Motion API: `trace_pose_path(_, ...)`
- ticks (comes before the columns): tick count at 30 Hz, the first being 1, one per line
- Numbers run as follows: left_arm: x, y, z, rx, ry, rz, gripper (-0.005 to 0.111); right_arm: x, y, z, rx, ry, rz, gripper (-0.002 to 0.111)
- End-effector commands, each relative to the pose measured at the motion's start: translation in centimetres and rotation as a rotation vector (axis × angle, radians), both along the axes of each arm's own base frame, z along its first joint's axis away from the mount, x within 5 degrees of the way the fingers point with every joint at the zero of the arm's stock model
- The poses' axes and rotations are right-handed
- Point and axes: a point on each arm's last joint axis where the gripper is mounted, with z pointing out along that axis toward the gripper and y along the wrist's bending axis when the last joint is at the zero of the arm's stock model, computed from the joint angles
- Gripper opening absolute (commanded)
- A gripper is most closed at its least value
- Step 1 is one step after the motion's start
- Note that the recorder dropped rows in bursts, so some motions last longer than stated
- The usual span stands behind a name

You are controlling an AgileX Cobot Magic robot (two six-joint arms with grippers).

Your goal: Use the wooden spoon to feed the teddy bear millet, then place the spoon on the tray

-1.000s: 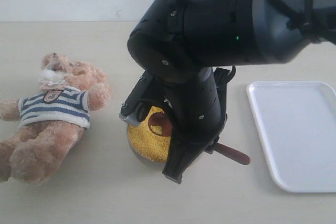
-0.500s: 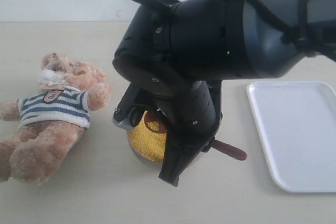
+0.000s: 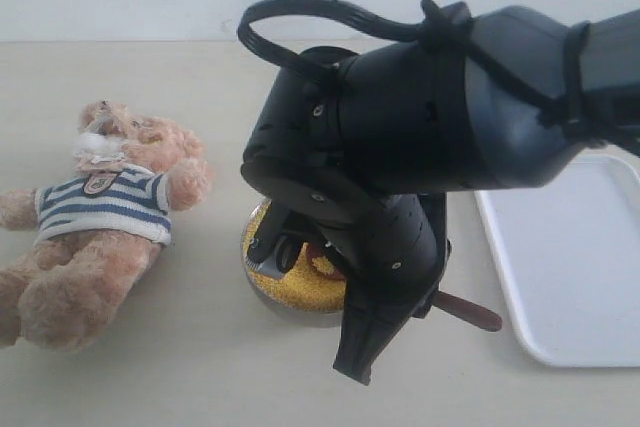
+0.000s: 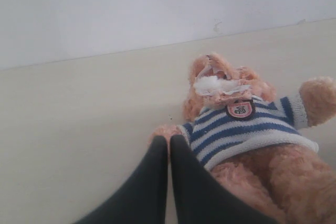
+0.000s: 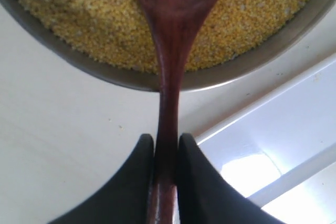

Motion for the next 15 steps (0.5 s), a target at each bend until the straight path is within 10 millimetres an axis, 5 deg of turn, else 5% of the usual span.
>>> trace_pose_path(1, -0.03, -0.02, 0.14, -0.001, -0.006, -0.004, 0.004, -0.46, 0.24, 0.16, 0.001, 0.0, 0.019, 0.0)
trace_pose_path(15, -0.03, -0.02, 0.14, -0.001, -0.006, -0.004, 0.004, -0.92, 0.42, 0.04, 0.018, 0.047, 0.021, 0.0)
